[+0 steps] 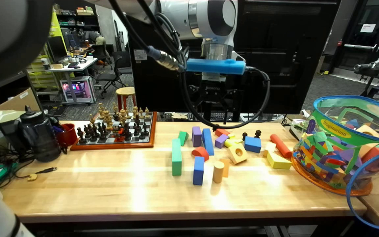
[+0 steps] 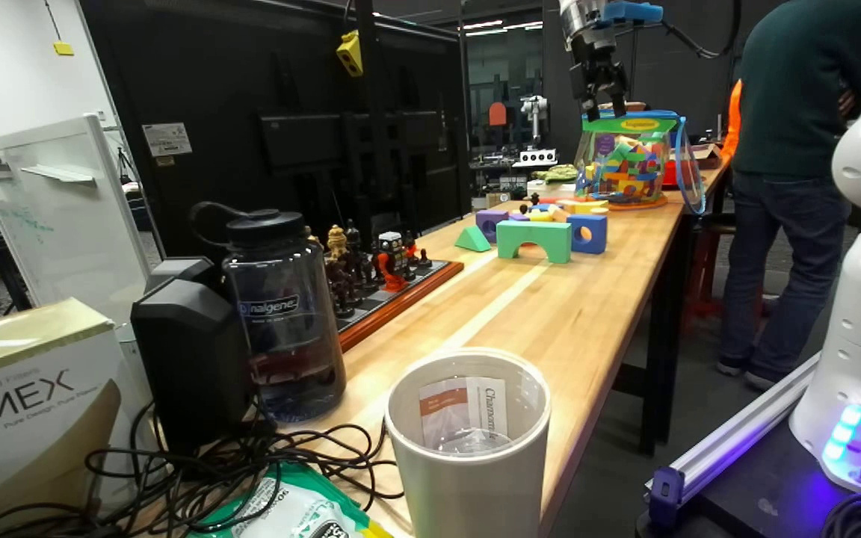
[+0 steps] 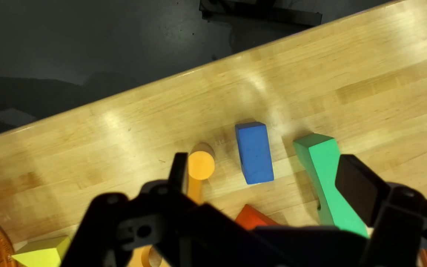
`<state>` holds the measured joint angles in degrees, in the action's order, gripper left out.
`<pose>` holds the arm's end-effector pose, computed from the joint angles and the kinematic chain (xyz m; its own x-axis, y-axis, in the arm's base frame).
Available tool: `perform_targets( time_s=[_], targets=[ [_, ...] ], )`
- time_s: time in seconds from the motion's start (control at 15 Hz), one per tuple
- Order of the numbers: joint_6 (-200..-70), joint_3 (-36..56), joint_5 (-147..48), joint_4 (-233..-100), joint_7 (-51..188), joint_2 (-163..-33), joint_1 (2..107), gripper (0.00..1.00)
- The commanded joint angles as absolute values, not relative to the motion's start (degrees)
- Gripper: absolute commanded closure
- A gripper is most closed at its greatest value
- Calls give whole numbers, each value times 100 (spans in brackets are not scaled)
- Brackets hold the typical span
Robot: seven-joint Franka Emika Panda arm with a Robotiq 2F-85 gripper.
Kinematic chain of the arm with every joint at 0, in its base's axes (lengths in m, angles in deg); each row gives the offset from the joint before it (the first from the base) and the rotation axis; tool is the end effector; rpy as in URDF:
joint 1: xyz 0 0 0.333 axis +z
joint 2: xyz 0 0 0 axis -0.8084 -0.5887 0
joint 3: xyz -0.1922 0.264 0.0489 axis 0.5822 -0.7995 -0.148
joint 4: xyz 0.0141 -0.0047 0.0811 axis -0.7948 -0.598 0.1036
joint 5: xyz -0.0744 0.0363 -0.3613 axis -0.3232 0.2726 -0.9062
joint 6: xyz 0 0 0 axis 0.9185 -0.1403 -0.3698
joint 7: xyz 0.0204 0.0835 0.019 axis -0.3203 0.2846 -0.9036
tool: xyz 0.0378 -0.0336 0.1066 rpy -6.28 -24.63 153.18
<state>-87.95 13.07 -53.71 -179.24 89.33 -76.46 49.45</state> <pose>0.4704 -0.1132 0.5537 0.9665 0.0835 -0.2426 0.0963 -0.9945 0.0413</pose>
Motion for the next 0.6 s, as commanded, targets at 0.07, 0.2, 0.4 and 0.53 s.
perform_targets(
  time_s=[0.07,0.2,0.4,0.53],
  targets=[
    [-8816,1292,-5445,-17781,8853,-7749,4897,0],
    [-8772,1298,-5412,-17602,8863,-7868,4886,0],
    [-8824,1273,-5446,-17340,8897,-8026,4899,0],
    [-8868,1259,-5462,-17146,8937,-8187,4902,0]
  ],
)
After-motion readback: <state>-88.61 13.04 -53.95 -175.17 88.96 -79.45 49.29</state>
